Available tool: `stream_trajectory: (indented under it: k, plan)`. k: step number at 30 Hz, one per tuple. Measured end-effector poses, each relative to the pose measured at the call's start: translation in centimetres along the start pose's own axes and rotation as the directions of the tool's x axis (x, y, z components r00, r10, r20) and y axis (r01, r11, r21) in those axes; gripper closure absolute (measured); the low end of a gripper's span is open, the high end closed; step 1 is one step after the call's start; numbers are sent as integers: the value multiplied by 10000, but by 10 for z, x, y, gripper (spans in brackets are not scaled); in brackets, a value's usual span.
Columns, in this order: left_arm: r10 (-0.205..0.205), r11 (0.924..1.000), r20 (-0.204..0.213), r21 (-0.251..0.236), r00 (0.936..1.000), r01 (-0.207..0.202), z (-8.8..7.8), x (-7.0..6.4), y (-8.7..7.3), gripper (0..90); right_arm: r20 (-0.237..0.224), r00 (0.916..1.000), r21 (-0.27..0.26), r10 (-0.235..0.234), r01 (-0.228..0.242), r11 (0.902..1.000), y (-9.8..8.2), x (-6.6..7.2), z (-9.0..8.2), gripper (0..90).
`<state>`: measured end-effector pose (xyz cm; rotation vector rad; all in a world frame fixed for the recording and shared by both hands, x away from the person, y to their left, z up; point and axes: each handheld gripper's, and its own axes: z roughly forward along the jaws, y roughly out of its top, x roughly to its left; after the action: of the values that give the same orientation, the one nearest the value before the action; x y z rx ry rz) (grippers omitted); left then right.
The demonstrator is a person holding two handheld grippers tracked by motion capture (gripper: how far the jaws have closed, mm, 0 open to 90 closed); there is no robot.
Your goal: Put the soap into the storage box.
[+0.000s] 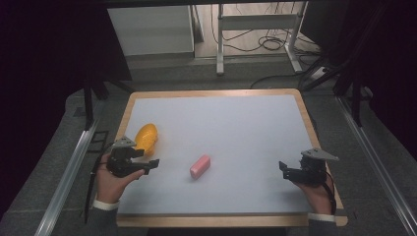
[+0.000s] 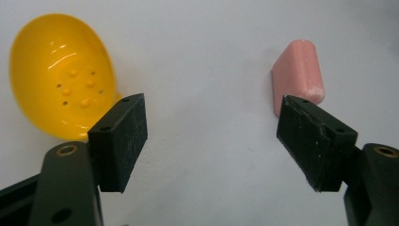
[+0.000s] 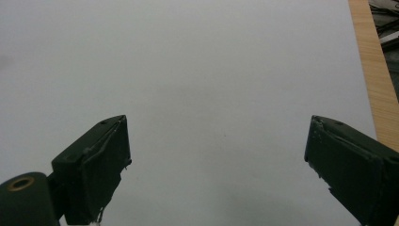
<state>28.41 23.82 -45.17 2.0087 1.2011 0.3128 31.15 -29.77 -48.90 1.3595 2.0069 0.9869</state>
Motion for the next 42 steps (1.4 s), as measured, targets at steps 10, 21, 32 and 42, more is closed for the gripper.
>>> stream_trajectory:
  k: [10,21,32,42]
  plan:
    - [457,9984,131,318,9989,-461,15,-14,11,247,23,10000,44,-61,61,10000,0,1,1,71]
    - [701,9960,261,528,9972,-714,25,-22,17,242,42,9999,30,-101,101,9999,0,2,1,71]
    - [1048,9919,282,694,9941,-1065,33,-35,31,239,36,9999,102,-168,168,9998,-1,3,2,71]
    - [1072,9893,374,951,9935,-1104,43,-43,38,238,98,9998,155,-189,187,9997,-2,2,3,71]
